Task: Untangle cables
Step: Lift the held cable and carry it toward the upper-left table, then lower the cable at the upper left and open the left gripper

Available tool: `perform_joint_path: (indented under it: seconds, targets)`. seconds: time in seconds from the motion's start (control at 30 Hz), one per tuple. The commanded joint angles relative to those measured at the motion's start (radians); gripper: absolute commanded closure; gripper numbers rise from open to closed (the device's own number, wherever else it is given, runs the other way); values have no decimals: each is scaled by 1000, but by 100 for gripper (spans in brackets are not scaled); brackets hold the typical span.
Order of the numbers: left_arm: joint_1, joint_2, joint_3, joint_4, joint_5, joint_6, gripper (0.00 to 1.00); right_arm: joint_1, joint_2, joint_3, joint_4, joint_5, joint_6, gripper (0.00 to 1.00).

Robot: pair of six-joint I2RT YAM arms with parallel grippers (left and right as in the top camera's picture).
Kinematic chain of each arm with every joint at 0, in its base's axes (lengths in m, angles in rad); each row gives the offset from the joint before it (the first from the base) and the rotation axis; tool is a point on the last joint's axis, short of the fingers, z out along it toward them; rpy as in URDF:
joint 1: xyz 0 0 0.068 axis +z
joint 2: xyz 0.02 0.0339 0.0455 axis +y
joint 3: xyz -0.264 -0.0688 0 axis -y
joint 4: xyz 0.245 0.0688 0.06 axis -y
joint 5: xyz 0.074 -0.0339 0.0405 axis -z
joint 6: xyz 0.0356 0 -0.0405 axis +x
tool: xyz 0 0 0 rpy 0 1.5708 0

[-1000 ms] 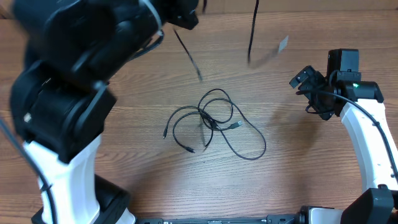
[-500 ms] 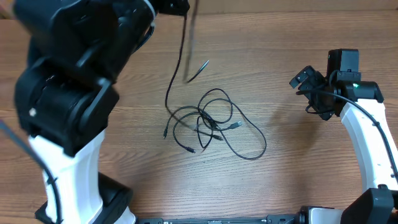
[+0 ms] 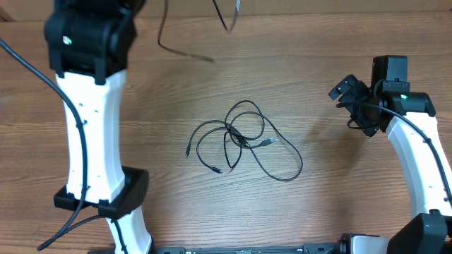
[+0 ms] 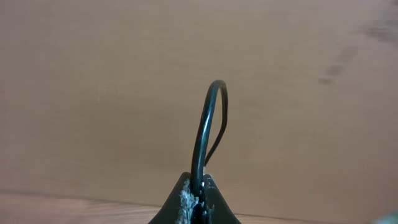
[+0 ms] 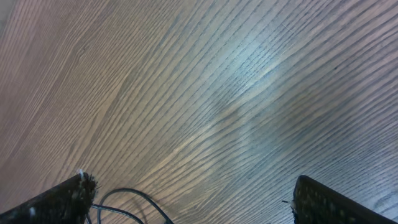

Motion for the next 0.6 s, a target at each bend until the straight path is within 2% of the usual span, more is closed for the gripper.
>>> perform_joint_path:
  seconds: [0.0, 0.13, 0.33, 0.47, 0.57]
  targets:
    - [110, 30, 5, -34, -1, 5, 96, -6, -14, 2, 5, 10, -2, 0]
    - [211, 61, 5, -69, -7, 37, 96, -6, -14, 2, 5, 10, -2, 0]
    - [369, 145, 5, -159, 26, 163, 96, -6, -14, 2, 5, 9, -2, 0]
    - [423, 204, 5, -173, 170, 230, 96, -6, -14, 2, 5, 9, -2, 0]
    - [436, 231, 5, -86, 415, 226, 96, -6, -14, 2, 5, 9, -2, 0]
